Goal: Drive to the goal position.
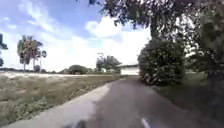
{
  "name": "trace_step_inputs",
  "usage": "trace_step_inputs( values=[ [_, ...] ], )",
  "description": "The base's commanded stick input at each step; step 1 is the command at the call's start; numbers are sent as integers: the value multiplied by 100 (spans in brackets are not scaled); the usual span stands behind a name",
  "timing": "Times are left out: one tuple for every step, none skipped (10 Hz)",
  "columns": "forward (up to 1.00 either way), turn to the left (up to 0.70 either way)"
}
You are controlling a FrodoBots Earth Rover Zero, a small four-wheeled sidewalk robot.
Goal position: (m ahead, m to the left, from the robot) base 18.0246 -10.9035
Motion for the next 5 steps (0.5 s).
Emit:
trace_step_inputs(
  values=[
    [69,3],
    [69,3],
    [69,3],
    [69,3],
    [69,3]
  ],
)
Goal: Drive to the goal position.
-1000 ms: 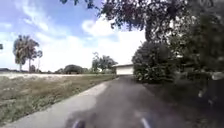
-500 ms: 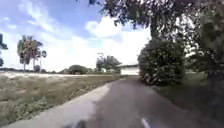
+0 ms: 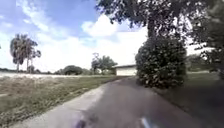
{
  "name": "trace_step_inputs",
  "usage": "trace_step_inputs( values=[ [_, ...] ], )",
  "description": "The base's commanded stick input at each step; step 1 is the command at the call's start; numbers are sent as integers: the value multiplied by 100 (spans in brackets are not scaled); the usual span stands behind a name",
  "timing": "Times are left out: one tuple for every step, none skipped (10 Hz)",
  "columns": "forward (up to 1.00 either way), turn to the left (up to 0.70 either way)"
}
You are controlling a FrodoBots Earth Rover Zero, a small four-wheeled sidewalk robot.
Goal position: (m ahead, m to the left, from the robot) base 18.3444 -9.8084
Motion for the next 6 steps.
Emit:
trace_step_inputs(
  values=[
    [69,3],
    [69,3],
    [69,3],
    [69,3],
    [69,3],
    [69,3]
  ],
)
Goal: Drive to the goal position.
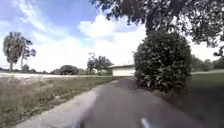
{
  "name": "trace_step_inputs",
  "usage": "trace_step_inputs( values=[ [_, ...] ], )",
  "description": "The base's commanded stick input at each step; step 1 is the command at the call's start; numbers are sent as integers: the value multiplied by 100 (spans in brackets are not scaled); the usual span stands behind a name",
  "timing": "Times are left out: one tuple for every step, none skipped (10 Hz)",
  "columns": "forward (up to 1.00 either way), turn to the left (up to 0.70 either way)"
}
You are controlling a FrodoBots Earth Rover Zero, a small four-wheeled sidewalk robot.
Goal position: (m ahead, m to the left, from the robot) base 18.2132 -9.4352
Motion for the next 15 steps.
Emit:
trace_step_inputs(
  values=[
    [69,3],
    [69,3],
    [69,3],
    [69,3],
    [69,3],
    [69,3],
    [69,3],
    [69,3],
    [69,3],
    [69,23],
    [69,34],
    [69,34],
    [69,17],
    [69,3],
    [69,3]
  ],
)
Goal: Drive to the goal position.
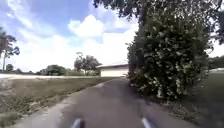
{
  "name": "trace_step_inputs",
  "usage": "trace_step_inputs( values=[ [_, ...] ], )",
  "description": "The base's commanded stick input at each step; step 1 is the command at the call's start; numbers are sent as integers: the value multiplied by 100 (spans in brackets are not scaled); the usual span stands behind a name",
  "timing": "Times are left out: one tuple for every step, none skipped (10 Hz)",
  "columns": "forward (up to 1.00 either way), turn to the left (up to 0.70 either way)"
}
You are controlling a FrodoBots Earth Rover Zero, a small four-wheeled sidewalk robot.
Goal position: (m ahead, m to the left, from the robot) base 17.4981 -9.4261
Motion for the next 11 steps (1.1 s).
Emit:
trace_step_inputs(
  values=[
    [69,3],
    [69,3],
    [69,3],
    [69,34],
    [69,34],
    [69,34],
    [69,21],
    [69,8],
    [69,3],
    [69,3],
    [69,3]
  ],
)
